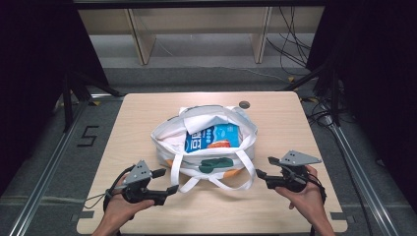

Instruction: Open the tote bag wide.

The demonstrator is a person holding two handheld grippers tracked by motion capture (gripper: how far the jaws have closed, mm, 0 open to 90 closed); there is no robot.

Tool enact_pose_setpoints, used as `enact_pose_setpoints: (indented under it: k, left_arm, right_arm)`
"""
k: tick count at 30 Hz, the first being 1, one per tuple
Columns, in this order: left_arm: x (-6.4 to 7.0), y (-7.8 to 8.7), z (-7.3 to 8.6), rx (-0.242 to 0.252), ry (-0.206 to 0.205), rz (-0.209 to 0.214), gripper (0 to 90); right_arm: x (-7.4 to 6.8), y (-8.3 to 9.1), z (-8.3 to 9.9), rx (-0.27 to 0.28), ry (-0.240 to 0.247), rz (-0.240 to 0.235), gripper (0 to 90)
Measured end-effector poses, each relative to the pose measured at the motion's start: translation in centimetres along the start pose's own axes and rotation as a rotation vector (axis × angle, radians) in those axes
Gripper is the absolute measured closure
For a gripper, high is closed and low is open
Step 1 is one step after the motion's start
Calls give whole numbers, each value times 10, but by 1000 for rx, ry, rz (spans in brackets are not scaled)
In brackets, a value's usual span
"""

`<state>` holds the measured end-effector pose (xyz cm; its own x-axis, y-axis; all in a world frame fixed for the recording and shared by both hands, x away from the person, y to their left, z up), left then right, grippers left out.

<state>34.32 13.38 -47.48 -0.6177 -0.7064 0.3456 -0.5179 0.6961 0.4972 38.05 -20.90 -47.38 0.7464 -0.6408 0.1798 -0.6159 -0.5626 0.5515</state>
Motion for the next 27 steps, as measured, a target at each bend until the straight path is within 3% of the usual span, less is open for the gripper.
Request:
enact_pose_setpoints:
  k: [2, 3, 4, 5, 6, 8, 9, 10, 11, 12, 13, 14, 16, 17, 20, 21, 23, 24, 25, 27]
  left_arm:
    - [2, 0, 2, 2, 3, 6, 269]
    - [2, 1, 3, -1, -8, 7, 267]
    - [3, 1, 5, 1, -2, 9, 266]
    - [3, 1, 6, 0, -4, 2, 265]
    - [4, 0, 8, 3, 3, 12, 263]
    - [5, -1, 11, 3, 8, 18, 262]
    - [4, -1, 12, -6, -4, 12, 262]
    - [5, -2, 14, -10, -2, 14, 262]
    - [5, -3, 16, -11, -3, 13, 261]
    - [5, -4, 17, -8, -13, 23, 260]
    - [6, -6, 19, -6, 9, 24, 260]
    - [5, -5, 21, -17, -3, 19, 260]
    - [5, -6, 23, -14, 7, 17, 260]
    - [6, -6, 24, -16, 14, 15, 260]
    - [7, -6, 27, -13, 9, 25, 259]
    - [7, -5, 28, -12, 10, 25, 259]
    - [8, -4, 30, -9, 6, 26, 258]
    - [9, -5, 31, 0, 12, 30, 257]
    - [7, -4, 33, -11, -3, 22, 256]
    - [8, -4, 35, -5, 7, 24, 252]
  right_arm:
    - [0, 1, 2, 4, 19, -2, 354]
    - [-4, 2, 3, -6, -15, -7, 354]
    - [-2, 1, 3, 5, 10, -4, 353]
    - [-6, 2, 4, -6, -15, -15, 353]
    - [-4, 2, 4, 8, 12, -7, 353]
    - [-8, 3, 6, -10, -11, -14, 353]
    - [-6, 3, 7, 2, 30, -19, 353]
    - [-8, 4, 7, -6, 0, -16, 353]
    - [-7, 3, 8, 4, 22, -11, 353]
    - [-11, 4, 9, -6, -10, -16, 353]
    - [-10, 4, 9, 6, 13, -8, 352]
    - [-10, 5, 10, 2, 20, -13, 351]
    - [-14, 5, 12, -3, -4, -18, 349]
    - [-12, 5, 13, 4, 30, -19, 345]
    - [-14, 6, 16, 6, 25, -19, 336]
    - [-17, 7, 17, -4, -8, -20, 334]
    - [-15, 7, 19, 13, 28, -24, 332]
    - [-19, 8, 20, 7, -10, -26, 330]
    - [-20, 10, 22, -7, -15, -29, 330]
    - [-19, 10, 25, 1, 6, -26, 326]
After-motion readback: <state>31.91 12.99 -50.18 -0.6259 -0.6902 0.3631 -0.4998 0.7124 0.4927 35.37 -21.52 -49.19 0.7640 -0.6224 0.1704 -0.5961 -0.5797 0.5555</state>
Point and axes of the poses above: each handheld gripper's, and its own axes: y roughly backward along the jaws, z roughly out of its underside, x roughly to its right, the point moved 7 cm from there along -y, roughly forward along the jaws, and after that the axes turned 15 degrees about y, right-handed, at the moved point
